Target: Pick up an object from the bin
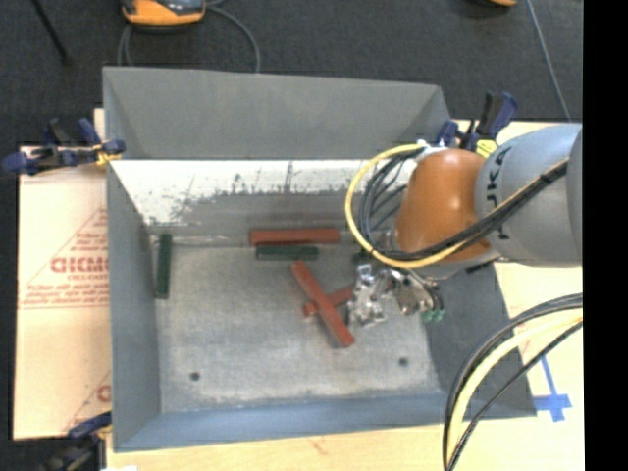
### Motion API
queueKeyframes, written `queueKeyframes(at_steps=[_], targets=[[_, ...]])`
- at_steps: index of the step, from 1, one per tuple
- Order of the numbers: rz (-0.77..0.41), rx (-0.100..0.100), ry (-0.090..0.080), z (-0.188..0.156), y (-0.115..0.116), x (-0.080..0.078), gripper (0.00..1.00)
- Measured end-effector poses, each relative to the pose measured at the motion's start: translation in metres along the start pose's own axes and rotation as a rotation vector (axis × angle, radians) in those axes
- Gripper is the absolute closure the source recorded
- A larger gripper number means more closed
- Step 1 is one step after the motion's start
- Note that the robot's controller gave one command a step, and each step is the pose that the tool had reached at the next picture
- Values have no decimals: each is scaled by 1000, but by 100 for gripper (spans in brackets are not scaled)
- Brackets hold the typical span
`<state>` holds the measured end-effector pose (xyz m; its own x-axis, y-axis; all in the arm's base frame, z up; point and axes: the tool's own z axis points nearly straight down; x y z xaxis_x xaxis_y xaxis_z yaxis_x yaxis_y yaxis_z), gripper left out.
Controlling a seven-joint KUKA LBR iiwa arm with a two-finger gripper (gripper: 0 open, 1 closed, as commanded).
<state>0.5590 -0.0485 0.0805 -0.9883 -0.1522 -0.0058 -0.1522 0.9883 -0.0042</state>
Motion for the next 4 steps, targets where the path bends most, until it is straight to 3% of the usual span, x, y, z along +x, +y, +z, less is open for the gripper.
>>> queueKeyframes(at_steps=[1, 2, 3, 4], targets=[[-3, 2, -19, 2, 1, -3, 0], [-3, 2, -19, 2, 1, -3, 0], [-47, -2, 3, -7, 28, -21, 0], [-76, -3, -1, -11, 40, -32, 0]])
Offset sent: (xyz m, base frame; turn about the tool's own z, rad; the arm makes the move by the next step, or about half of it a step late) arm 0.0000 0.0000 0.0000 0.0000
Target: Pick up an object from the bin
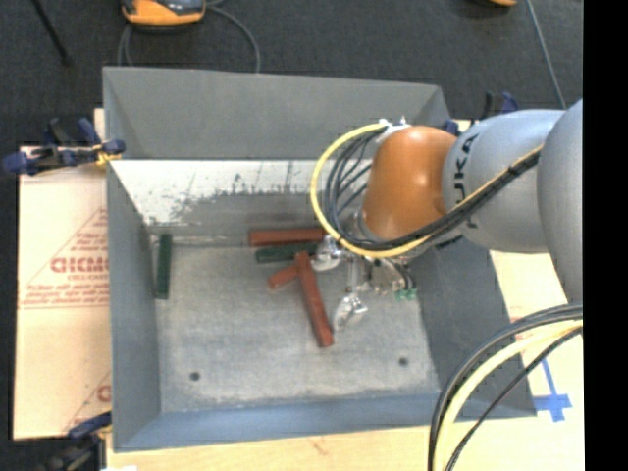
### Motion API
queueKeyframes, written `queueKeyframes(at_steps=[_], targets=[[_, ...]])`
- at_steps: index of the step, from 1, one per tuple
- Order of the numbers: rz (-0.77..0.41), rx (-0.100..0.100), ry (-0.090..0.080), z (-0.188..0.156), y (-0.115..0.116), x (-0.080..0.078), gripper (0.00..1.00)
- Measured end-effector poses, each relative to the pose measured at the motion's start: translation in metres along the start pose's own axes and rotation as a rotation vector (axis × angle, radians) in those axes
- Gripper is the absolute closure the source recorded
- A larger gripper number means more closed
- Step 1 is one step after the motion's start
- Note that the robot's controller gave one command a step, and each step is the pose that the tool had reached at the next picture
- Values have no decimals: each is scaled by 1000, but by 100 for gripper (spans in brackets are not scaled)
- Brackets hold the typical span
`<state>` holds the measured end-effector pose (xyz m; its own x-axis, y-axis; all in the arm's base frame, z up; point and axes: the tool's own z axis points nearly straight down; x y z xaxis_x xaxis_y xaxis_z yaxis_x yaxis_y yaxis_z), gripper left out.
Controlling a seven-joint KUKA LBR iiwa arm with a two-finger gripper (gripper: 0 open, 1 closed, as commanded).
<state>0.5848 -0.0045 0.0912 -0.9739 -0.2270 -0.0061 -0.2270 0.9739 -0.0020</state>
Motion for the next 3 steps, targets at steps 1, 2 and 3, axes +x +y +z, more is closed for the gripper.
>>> queueKeyframes(at_steps=[1, 2, 3], targets=[[-233, 5, 11, 11, 22, 27, 100], [-234, 5, -24, 12, 26, 21, 0], [-236, 2, 13, 11, 24, 27, 100]])
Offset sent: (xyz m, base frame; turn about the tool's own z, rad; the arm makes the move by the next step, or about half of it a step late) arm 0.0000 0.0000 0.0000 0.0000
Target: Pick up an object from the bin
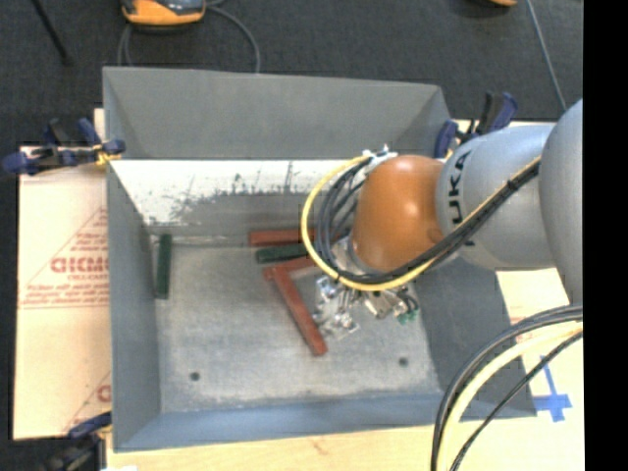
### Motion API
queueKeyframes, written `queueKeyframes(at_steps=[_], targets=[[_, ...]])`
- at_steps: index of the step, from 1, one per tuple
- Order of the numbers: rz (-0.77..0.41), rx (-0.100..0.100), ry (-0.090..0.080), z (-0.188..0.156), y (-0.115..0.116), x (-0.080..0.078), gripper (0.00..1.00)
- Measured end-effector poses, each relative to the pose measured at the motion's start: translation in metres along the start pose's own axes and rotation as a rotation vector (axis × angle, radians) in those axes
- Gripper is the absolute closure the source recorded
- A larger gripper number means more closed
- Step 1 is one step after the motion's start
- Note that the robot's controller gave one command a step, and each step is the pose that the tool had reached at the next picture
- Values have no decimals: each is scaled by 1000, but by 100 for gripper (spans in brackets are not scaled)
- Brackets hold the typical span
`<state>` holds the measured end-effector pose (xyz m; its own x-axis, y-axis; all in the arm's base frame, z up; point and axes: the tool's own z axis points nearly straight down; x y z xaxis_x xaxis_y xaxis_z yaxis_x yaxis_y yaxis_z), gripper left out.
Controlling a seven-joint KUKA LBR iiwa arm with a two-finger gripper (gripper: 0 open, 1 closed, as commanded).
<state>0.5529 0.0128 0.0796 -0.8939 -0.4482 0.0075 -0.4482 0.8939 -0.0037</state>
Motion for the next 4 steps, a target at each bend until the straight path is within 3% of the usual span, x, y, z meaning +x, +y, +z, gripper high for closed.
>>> queueKeyframes(at_steps=[1, 2, 3, 4], targets=[[-1, 6, -35, 1, 1, -7, 0], [-2, 6, -34, 1, 1, -7, 0], [158, -4, -12, -24, 28, -22, 100], [157, -4, -12, -24, 28, -22, 0]])
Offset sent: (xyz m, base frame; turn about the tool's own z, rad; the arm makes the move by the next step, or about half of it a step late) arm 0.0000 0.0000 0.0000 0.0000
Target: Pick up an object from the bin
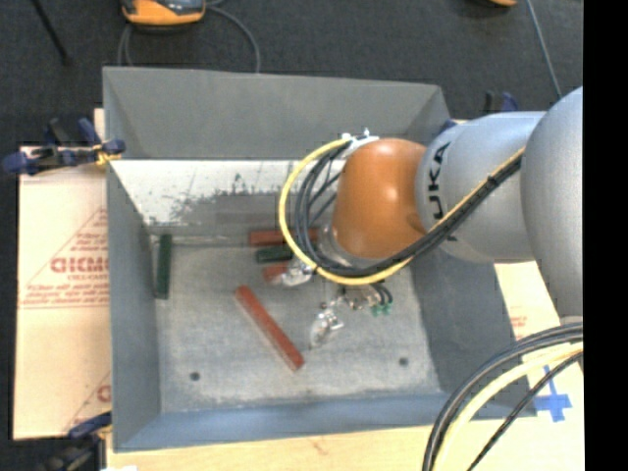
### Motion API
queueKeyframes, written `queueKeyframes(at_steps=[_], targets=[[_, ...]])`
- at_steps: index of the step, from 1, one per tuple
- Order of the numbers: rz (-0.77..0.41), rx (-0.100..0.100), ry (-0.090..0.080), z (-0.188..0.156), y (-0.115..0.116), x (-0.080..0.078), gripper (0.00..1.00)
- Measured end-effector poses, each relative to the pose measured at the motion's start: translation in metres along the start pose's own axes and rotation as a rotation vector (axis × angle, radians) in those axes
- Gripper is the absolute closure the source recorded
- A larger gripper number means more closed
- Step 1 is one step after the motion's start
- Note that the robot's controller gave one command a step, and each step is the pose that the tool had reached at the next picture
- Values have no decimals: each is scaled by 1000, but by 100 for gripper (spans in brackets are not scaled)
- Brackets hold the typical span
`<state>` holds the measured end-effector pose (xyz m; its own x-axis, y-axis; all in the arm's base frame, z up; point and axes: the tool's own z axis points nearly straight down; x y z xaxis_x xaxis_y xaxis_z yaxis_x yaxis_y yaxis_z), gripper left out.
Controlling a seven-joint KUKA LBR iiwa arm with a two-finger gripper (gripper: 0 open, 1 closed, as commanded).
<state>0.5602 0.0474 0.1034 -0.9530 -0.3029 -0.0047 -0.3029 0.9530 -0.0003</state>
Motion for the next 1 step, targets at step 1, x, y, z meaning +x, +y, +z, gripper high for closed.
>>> queueKeyframes(at_steps=[1], targets=[[0, 0, 0, 0, 0, 0, 0]])
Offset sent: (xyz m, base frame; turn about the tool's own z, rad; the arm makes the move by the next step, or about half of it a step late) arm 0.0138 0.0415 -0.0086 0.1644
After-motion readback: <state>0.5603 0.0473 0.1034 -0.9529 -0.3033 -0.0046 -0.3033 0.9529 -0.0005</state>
